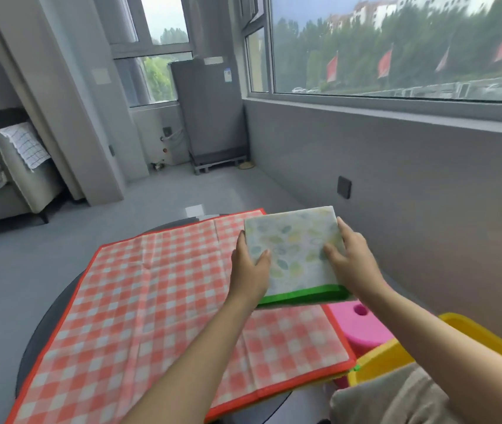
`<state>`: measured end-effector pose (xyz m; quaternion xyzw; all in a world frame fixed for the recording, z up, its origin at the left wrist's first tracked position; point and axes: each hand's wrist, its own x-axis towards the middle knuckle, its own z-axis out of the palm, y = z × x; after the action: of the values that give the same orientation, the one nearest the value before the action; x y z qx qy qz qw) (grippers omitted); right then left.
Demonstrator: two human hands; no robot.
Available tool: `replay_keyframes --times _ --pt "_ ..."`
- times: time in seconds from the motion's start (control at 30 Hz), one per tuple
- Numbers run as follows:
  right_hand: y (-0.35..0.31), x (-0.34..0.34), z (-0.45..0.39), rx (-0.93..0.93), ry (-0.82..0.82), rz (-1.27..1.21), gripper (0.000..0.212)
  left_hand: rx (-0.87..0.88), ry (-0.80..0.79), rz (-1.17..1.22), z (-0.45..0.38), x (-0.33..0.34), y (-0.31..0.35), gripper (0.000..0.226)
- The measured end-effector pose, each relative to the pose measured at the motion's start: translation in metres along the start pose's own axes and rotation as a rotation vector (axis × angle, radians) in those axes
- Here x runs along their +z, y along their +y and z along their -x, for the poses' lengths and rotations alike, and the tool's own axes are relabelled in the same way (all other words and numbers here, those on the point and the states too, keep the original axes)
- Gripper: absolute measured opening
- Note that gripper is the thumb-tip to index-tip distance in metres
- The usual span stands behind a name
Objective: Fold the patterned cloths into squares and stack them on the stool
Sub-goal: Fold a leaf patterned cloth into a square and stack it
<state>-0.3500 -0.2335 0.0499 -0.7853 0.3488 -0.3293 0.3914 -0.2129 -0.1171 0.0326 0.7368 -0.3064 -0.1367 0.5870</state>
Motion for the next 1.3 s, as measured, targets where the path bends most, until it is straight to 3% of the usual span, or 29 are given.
replay_keyframes --times 0.27,0.43,0.87,1.03,1.1,1.2,1.3 --pt "0.084 -0.101 -0.057 0.080 0.121 0.089 0.061 -0.011 -0.085 0.003 -0.043 0.157 0.020 0.062" --pt "0.154 -0.119 -0.071 0.202 0.130 0.095 0.061 -0.168 -0.118 -0.049 -0.043 0.231 -0.003 0.057" --pt "0.306 -0.032 -0.093 0.477 -0.108 0.095 0.073 -0.497 -0.048 -0.367 -0.057 0.305 -0.143 0.069" --pt "0.339 0.007 -0.089 0.472 -0.211 0.125 0.070 -0.461 -0.061 -0.505 -0.050 0.311 -0.185 0.070" --pt "0.349 0.018 -0.088 0.458 -0.249 0.204 0.068 -0.408 -0.078 -0.583 -0.046 0.312 -0.201 0.068" --pt "0.354 0.025 -0.085 0.349 -0.285 0.595 0.069 -0.364 -0.085 -0.690 -0.042 0.310 -0.215 0.064" --pt "0.356 0.029 -0.079 0.295 -0.278 0.791 0.069 -0.368 -0.140 -0.739 -0.039 0.309 -0.225 0.064"
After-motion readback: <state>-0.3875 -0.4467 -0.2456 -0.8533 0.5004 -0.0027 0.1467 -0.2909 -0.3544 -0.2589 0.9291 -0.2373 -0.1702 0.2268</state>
